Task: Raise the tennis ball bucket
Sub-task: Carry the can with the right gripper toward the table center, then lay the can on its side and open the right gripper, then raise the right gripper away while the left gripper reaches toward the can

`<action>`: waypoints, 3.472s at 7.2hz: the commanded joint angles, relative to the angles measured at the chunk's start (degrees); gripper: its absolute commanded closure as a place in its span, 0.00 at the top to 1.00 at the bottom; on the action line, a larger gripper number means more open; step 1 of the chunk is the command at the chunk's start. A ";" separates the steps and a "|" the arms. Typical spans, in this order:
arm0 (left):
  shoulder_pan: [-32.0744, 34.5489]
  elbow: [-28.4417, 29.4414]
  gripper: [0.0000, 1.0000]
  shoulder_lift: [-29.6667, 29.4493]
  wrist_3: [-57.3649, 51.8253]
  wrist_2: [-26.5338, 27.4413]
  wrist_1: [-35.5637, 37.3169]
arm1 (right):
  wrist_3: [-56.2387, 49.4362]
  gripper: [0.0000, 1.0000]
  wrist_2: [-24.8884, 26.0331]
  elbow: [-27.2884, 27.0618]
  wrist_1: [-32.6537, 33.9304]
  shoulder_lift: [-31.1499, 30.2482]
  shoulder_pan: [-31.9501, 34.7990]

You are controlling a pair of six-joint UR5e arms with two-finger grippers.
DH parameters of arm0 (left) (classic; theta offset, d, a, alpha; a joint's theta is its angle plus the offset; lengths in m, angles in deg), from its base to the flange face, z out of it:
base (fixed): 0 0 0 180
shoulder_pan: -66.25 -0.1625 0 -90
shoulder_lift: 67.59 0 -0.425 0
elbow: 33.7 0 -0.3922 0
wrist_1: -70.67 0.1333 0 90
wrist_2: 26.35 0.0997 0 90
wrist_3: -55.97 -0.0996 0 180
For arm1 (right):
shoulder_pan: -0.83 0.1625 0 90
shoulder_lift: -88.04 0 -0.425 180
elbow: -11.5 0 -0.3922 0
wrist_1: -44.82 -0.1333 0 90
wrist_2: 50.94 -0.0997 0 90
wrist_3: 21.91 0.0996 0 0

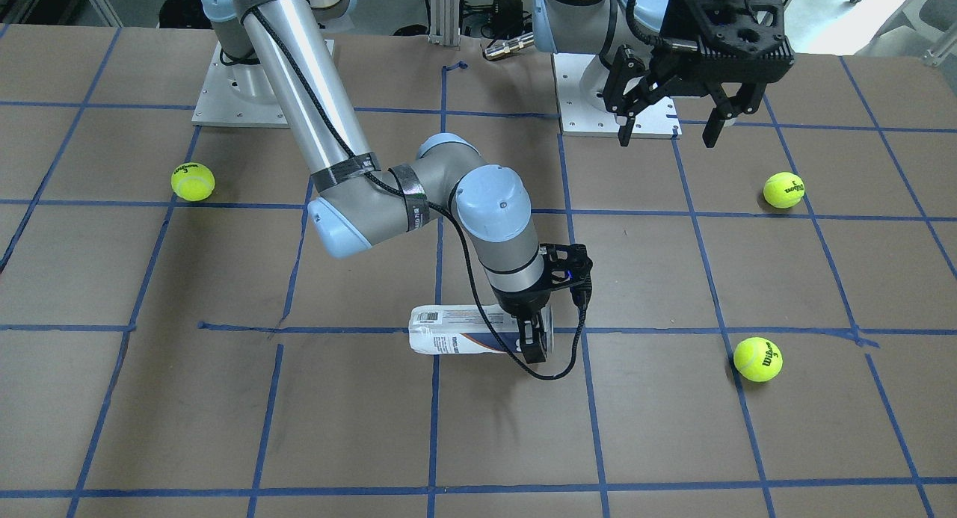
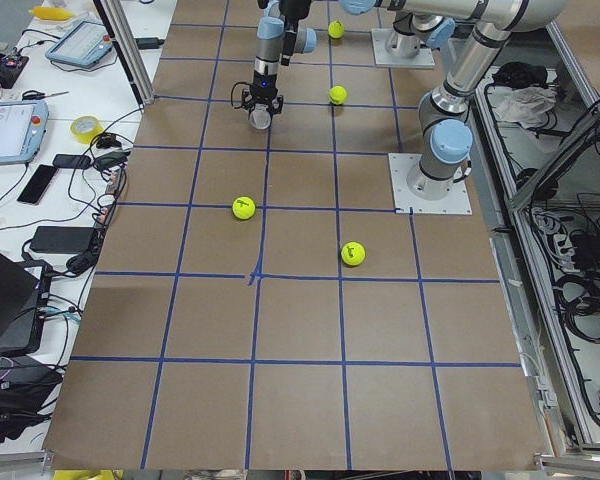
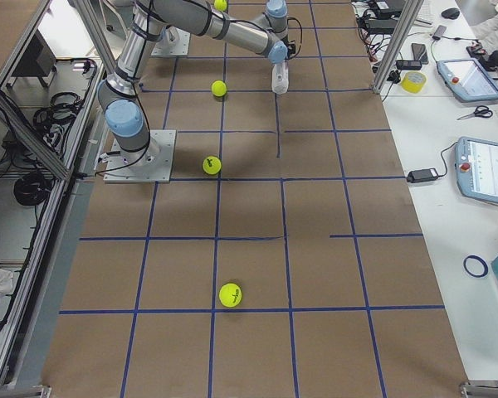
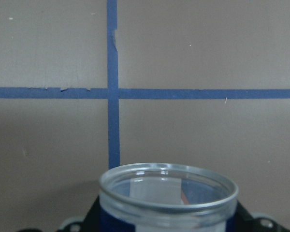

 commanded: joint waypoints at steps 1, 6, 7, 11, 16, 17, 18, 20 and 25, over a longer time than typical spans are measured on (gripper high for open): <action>0.00 0.00 1.00 0.00 0.00 0.07 0.07 | 1.27 0.66 -8.16 -0.06 0.27 -0.05 0.09; 0.00 0.00 1.00 0.00 0.00 -0.02 0.07 | -2.32 1.00 -8.89 0.03 1.75 0.13 -0.44; 0.00 -0.09 1.00 -0.09 -0.26 -0.11 0.07 | -2.07 1.00 -8.45 0.03 1.94 0.13 -0.44; 0.17 -0.09 1.00 -0.17 -0.88 0.07 -0.02 | -1.71 1.00 -10.11 0.47 1.33 -2.24 -5.16; 0.09 -0.88 1.00 -1.40 0.17 -0.82 -0.10 | 0.65 1.00 -10.47 0.73 -8.30 -12.23 -17.29; 0.09 -1.14 1.00 -2.19 0.26 -0.81 -1.50 | 0.75 1.00 -10.21 0.74 -13.56 -15.83 -19.75; -0.09 -1.32 1.00 -3.85 0.09 -1.42 -1.25 | 1.01 1.00 -10.29 0.82 -17.01 -17.87 -22.74; -0.18 -1.32 1.00 -10.78 -0.61 -8.62 3.30 | 5.98 1.00 -9.42 0.82 -24.28 -22.96 -25.40; -8.15 -2.29 1.00 -28.63 -12.82 -24.31 14.57 | 24.97 1.00 1.81 0.38 -34.58 -32.20 -28.90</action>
